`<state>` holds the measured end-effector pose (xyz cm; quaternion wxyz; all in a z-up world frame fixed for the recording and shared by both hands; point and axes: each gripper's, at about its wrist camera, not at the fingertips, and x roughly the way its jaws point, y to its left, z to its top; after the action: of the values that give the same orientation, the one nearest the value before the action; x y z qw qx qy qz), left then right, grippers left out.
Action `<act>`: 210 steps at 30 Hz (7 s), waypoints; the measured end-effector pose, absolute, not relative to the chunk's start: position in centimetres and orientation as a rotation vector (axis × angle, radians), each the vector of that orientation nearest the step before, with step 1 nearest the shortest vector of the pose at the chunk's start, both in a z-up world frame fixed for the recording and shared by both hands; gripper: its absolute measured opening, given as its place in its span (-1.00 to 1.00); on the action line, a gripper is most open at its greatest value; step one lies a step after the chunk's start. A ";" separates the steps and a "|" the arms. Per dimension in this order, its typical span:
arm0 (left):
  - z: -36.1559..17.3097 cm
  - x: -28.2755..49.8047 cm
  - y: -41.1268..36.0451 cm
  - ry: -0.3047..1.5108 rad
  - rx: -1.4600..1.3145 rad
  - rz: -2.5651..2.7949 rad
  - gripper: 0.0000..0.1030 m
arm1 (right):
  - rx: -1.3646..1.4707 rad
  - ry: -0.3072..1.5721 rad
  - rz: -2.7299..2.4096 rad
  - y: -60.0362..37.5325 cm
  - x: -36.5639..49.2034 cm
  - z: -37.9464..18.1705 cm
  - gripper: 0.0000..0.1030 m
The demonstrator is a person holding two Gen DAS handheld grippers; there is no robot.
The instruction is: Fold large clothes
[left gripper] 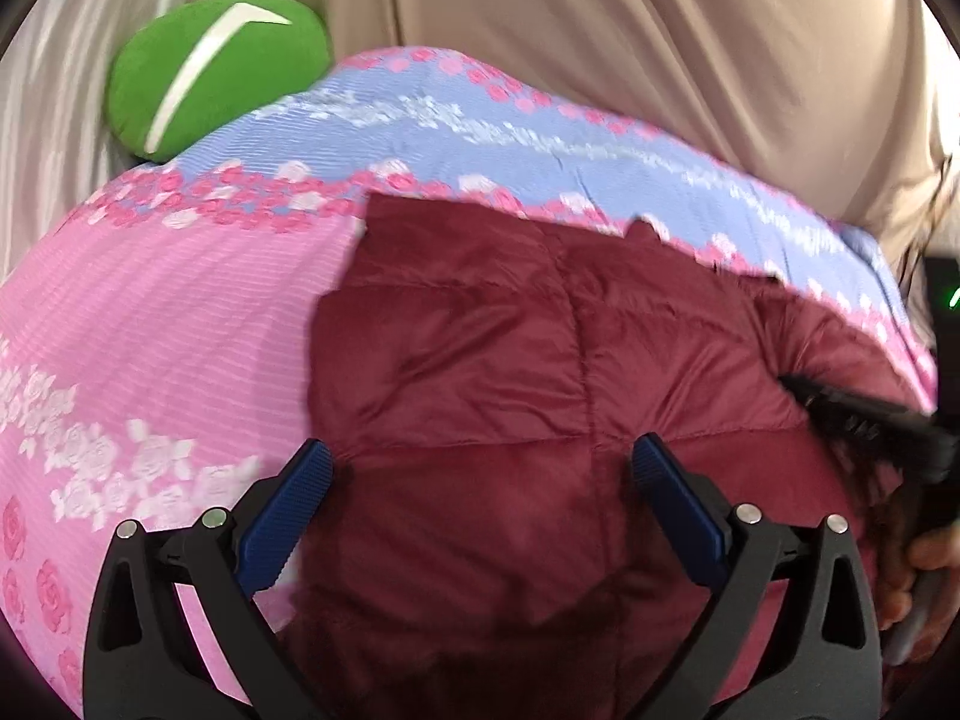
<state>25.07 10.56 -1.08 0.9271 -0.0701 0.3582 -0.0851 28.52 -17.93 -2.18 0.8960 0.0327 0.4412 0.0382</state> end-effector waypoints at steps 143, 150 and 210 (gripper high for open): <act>1.6 17.1 -13.6 0.772 0.029 -0.503 0.20 | 0.545 0.820 0.207 -39.9 7.3 -1.1 -0.53; 6.2 16.9 -11.9 0.673 -0.042 -0.516 0.21 | 0.454 0.628 0.178 -40.6 7.7 6.5 0.15; 1.4 16.7 -17.8 0.755 0.151 -0.439 0.52 | 0.373 0.703 0.005 -41.7 12.6 6.3 -0.13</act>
<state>16.73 -17.81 1.40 0.9034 0.0732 0.3654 -0.2122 12.58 -41.74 6.33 0.9219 0.1814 0.3425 0.0025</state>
